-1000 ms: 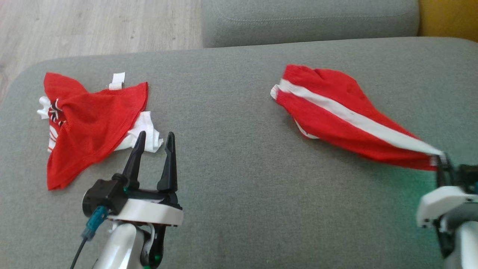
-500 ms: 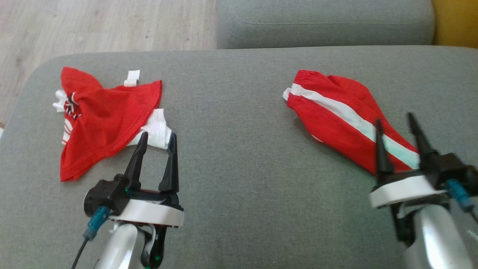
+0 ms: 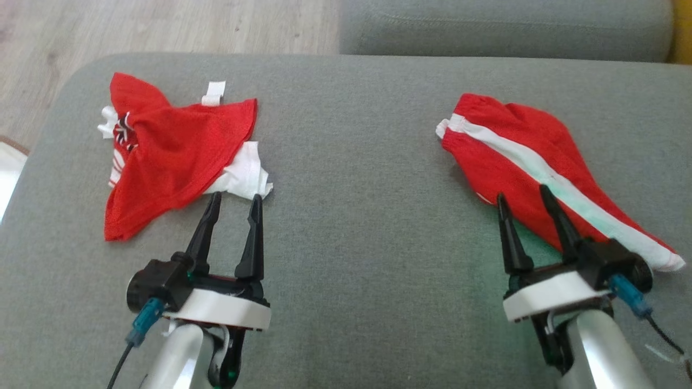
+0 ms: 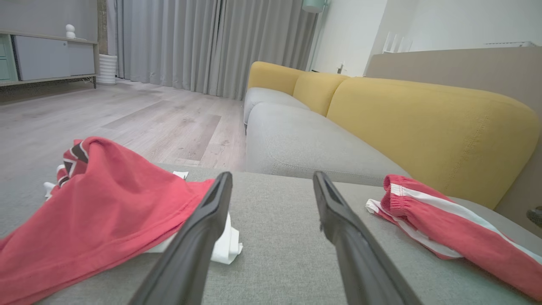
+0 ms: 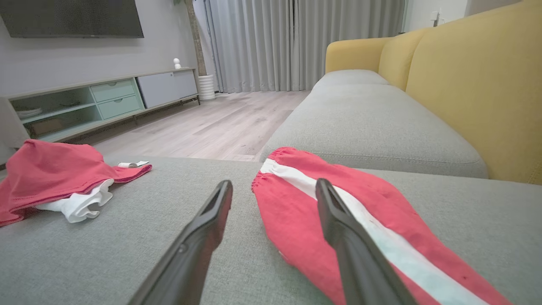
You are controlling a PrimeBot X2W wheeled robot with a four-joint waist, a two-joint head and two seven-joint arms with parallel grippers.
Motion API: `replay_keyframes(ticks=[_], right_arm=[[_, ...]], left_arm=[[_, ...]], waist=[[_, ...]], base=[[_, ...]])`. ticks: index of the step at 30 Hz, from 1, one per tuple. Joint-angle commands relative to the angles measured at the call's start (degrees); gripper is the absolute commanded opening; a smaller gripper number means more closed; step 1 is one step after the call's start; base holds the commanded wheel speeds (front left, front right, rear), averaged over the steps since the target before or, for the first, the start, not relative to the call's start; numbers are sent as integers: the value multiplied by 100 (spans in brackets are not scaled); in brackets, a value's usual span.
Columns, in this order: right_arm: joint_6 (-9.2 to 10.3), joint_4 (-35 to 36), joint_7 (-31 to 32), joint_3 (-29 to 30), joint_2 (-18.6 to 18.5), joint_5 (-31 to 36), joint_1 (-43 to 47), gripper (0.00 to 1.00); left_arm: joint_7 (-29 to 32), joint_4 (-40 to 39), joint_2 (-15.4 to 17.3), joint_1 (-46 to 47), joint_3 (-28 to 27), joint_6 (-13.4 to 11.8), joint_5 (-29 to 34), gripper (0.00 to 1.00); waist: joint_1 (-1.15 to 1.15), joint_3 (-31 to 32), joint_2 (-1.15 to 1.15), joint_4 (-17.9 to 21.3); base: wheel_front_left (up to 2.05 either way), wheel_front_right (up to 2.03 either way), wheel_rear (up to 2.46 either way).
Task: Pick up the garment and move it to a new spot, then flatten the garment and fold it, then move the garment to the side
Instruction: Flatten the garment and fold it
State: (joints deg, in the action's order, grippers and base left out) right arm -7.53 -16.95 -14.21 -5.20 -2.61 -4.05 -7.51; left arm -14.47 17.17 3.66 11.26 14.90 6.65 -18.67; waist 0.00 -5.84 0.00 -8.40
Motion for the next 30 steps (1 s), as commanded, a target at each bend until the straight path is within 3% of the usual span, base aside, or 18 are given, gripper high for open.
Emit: replay_keyframes(ticks=[1,9,15,23,24,25,26,30], right_arm=[[4,133,-76,-90,-27,76,-370,100],[4,-770,183,106,-27,620,-1420,100],[4,-1692,386,592,-121,963,-2188,100],[4,-2652,395,849,-165,1177,-2669,100],[4,-2762,373,833,-165,1176,-2713,81],[4,-2857,331,804,-162,1152,-2757,13],[4,-2936,271,759,-157,1119,-2798,0],[4,-3076,52,424,-110,896,-2873,0]], left_arm=[[-52,-170,38,224,-152,33,28,100],[-52,-120,-2,374,-6,54,-6,100],[-52,-70,-39,499,139,66,-62,100],[-52,-51,-58,547,152,72,-98,100],[-52,-46,-60,551,153,73,-96,100],[-52,-40,-62,555,154,73,-94,100],[-52,-33,-63,558,155,74,-93,100],[-52,-1,-68,564,137,75,-83,100]], waist=[[0,-67,0,-61],[0,-432,0,-353],[0,-644,0,-611],[0,-747,0,-705],[0,-752,0,-703],[0,-753,0,-698],[0,-753,0,-687],[0,-693,0,-588]], base=[[0,0,0],[0,0,0],[0,0,0],[0,0,0],[0,0,0],[0,0,0],[0,0,0],[0,0,0]])
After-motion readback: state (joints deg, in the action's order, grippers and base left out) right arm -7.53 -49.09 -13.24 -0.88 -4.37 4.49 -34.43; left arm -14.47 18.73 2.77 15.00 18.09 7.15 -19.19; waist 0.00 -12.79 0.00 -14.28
